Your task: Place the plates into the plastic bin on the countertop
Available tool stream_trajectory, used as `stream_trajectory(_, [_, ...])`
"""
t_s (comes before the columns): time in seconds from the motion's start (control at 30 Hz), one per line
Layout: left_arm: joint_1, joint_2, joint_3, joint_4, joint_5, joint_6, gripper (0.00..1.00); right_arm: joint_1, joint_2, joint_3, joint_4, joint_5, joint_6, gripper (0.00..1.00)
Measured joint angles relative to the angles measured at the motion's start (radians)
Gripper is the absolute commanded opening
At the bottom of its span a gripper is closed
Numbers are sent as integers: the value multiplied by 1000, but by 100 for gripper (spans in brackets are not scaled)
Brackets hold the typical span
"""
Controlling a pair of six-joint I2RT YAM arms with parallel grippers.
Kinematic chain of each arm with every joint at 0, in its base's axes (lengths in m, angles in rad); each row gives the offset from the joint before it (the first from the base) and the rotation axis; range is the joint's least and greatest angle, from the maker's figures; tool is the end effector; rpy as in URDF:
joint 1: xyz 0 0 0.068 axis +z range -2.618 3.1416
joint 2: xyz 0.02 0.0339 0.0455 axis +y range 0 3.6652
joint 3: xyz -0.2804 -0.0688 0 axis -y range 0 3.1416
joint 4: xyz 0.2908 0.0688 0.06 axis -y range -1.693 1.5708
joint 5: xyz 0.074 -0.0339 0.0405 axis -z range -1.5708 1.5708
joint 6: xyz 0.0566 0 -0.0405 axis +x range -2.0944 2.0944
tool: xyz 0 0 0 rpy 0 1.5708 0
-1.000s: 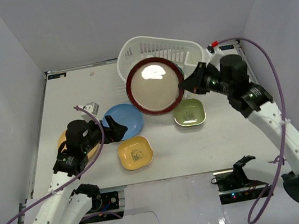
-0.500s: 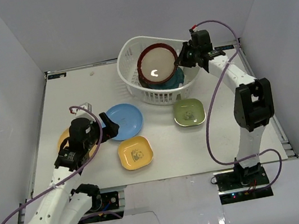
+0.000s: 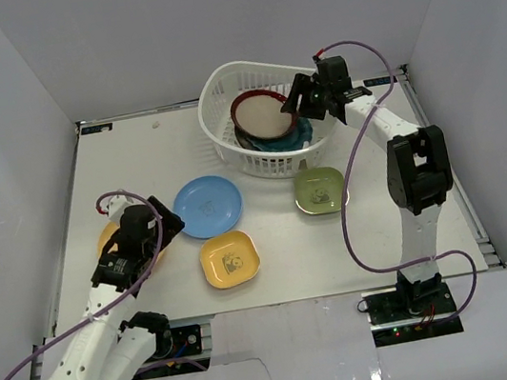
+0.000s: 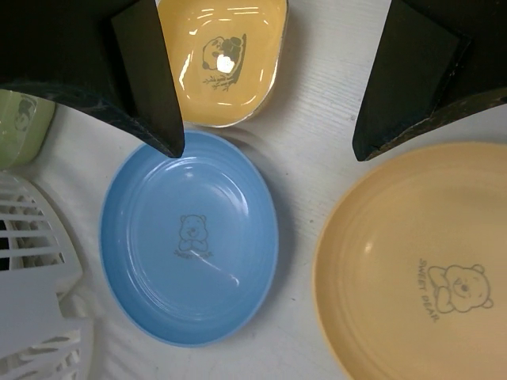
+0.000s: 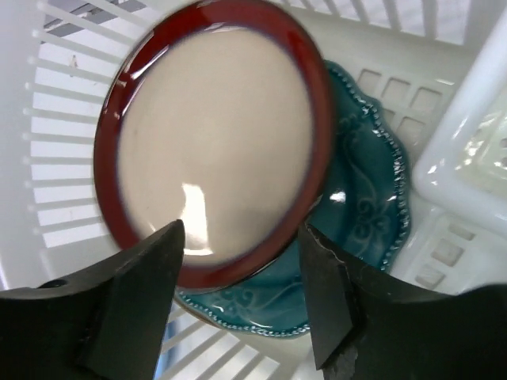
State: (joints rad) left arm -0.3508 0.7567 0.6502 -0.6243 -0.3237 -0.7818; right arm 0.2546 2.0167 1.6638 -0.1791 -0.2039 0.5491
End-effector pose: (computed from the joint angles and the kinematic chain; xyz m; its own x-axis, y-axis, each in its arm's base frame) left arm 0.2003 -0.0541 0.2495 -0.5177 -0.5219 -0.6780 -0.3683 0.8512 -0.3740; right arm 0.5256 0.1486 0.2566 -0.6356 0.3627 -0.6815 -0.0982 0.8376 0.5374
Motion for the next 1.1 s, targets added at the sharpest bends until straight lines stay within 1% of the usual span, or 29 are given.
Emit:
stream_trajectory(0.07, [0, -4, 0, -21, -38, -27, 98, 11, -5, 0, -4, 0, -14, 74])
stream_trajectory(0.13, [0, -4, 0, -40, -69, -43, 98, 22, -16, 2, -14, 0, -35, 74])
stream_trajectory(0.2, [0, 5, 4, -64, -95, -52, 98, 32, -36, 4, -35, 3, -55, 73])
stream_trajectory(0.27, [0, 24, 15, -84, -119, -58, 98, 43, -70, 3, -55, 17, -76, 71])
stream_trajectory(0.37, [0, 59, 32, -112, -150, -64, 98, 66, -156, -24, -52, 42, -114, 69])
stream_trajectory(0.4, [0, 68, 35, -119, -158, -65, 98, 79, -195, -43, -49, 54, -129, 67])
stream_trajectory(0.43, [0, 76, 39, -130, -167, -65, 98, 94, -233, -63, -49, 69, -148, 56])
stream_trajectory(0.5, [0, 90, 50, -148, -180, -59, 98, 122, -285, -76, -52, 84, -186, 46])
stream_trajectory(0.53, [0, 95, 56, -154, -185, -55, 98, 136, -299, -76, -50, 85, -200, 33])
stream_trajectory(0.57, [0, 102, 66, -160, -190, -45, 98, 153, -312, -78, -51, 86, -217, 30])
stream_trajectory(0.63, [0, 114, 83, -165, -194, -28, 98, 192, -337, -106, -46, 96, -254, 30])
stream_trajectory(0.7, [0, 131, 92, -165, -199, -15, 97, 257, -387, -190, -43, 125, -296, 30])
stream_trajectory(0.73, [0, 144, 93, -167, -202, -11, 96, 304, -414, -235, -45, 134, -308, 33])
stream_trajectory(0.77, [0, 157, 93, -170, -204, -7, 96, 354, -437, -278, -35, 138, -314, 39])
stream_trajectory(0.8, [0, 172, 92, -171, -205, -4, 95, 401, -459, -322, -27, 139, -316, 45])
stream_trajectory(0.83, [0, 190, 92, -170, -206, -3, 93, 460, -486, -385, 18, 142, -313, 56])
stream_trajectory(0.87, [0, 210, 92, -169, -209, -4, 93, 508, -509, -439, 39, 145, -294, 60])
stream_trajectory(0.93, [6, 254, 92, -168, -212, -2, 93, 579, -541, -559, 116, 164, -254, 67])
stream_trajectory(0.97, [9, 277, 92, -167, -212, 2, 92, 597, -545, -607, 145, 175, -233, 68])
stream_trajectory(1.03, [14, 328, 92, -156, -215, 15, 90, 614, -524, -681, 192, 218, -176, 70])
stream_trajectory(1.1, [17, 372, 93, -144, -216, 32, 86, 621, -481, -711, 227, 273, -127, 70])
